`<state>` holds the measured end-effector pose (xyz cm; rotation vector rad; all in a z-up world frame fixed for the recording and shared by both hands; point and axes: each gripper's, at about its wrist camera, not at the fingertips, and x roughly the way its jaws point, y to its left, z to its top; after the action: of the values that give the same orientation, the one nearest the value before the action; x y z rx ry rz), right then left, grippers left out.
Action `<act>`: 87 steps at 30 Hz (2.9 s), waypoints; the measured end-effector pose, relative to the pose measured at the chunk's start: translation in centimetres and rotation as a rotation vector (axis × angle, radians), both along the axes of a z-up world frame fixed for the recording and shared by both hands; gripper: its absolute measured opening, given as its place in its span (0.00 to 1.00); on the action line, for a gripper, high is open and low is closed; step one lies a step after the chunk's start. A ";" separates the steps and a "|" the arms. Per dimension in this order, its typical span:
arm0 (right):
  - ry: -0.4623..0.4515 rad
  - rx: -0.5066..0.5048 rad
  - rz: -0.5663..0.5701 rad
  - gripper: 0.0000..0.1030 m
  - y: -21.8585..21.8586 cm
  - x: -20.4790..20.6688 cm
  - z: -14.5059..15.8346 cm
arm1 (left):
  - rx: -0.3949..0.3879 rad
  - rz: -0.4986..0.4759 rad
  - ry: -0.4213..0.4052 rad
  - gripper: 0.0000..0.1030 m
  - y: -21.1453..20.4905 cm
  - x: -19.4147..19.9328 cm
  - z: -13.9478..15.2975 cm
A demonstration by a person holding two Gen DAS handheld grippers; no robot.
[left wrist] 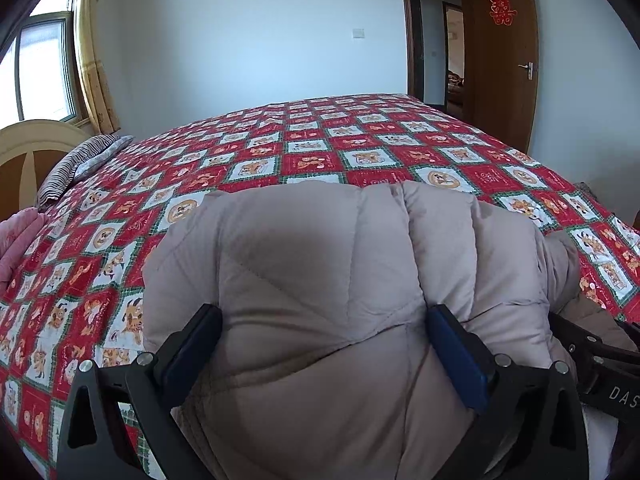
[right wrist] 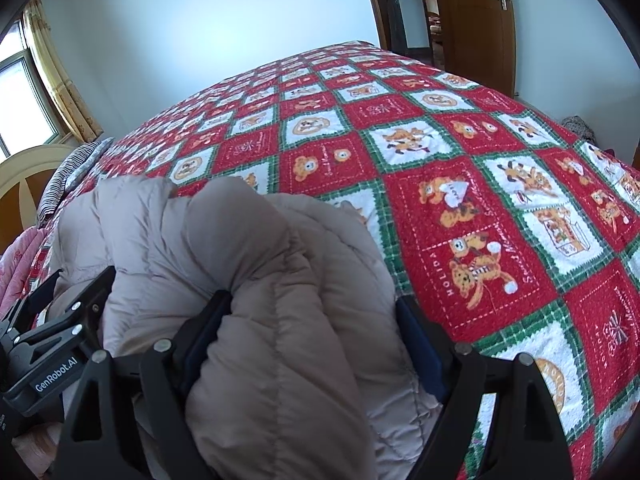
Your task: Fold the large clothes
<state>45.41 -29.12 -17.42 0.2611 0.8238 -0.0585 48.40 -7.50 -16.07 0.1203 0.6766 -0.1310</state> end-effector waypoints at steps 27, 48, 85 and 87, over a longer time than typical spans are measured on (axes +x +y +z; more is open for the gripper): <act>0.064 0.012 0.002 0.86 -0.2 1.0 -1.1 | 0.011 0.005 0.039 0.99 -0.2 0.7 -0.7; 0.017 0.064 0.084 1.00 -3.4 -2.3 1.9 | -0.044 -0.034 0.038 0.99 7.9 -6.9 1.7; 0.009 0.206 0.232 0.28 -1.4 -4.6 0.3 | -0.056 -0.150 0.058 0.26 4.5 -10.4 1.6; 0.002 0.224 0.238 0.27 -1.4 -5.0 0.6 | -0.063 -0.146 0.031 0.24 5.3 -11.1 2.8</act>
<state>40.39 -30.48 -16.81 0.3722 0.8594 0.2574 37.27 -2.15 -13.31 0.1070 0.6938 -0.2949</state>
